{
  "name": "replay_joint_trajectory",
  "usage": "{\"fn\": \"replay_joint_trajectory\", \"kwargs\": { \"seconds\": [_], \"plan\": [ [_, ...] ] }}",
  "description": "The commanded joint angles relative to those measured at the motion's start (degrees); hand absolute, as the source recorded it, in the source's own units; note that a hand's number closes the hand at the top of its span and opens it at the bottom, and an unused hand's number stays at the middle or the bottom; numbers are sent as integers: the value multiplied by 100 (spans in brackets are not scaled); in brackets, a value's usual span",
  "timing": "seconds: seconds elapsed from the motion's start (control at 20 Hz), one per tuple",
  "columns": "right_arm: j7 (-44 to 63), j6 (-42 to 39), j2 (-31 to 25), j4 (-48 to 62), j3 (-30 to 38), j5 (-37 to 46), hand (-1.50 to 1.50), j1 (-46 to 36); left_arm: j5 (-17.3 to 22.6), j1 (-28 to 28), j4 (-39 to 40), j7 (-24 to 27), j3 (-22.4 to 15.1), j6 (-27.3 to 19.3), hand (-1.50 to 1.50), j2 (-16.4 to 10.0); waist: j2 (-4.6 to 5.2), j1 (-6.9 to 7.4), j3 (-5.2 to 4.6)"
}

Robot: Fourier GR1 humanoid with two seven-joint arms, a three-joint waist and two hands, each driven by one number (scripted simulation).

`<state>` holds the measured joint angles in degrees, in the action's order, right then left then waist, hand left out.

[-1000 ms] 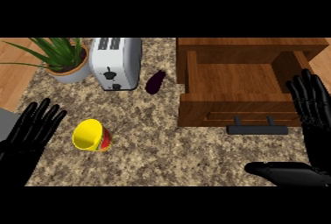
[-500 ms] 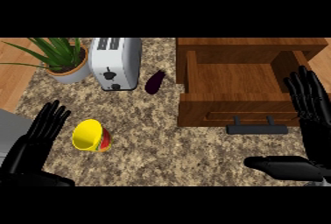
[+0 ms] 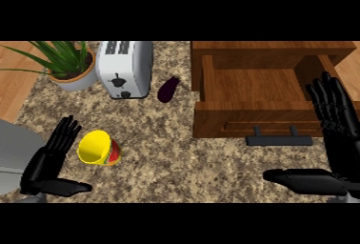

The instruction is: Pick up the cup, place it into the drawer and close the drawer

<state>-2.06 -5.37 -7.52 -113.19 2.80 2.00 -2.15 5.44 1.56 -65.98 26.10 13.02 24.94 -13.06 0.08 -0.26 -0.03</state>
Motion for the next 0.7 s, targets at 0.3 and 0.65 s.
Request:
{"fn": "replay_joint_trajectory", "kwargs": {
  "seconds": [0.3,0.65],
  "plan": [
    [138,-56,57,-75,30,25,-150,-45,-571,1179,3234,2055,291,161,-150,-434,6,-29,-5],
    [-135,-303,-42,315,180,-142,-150,-161,-700,1706,4403,2887,330,251,-150,-740,21,-40,-8]
  ]
}}
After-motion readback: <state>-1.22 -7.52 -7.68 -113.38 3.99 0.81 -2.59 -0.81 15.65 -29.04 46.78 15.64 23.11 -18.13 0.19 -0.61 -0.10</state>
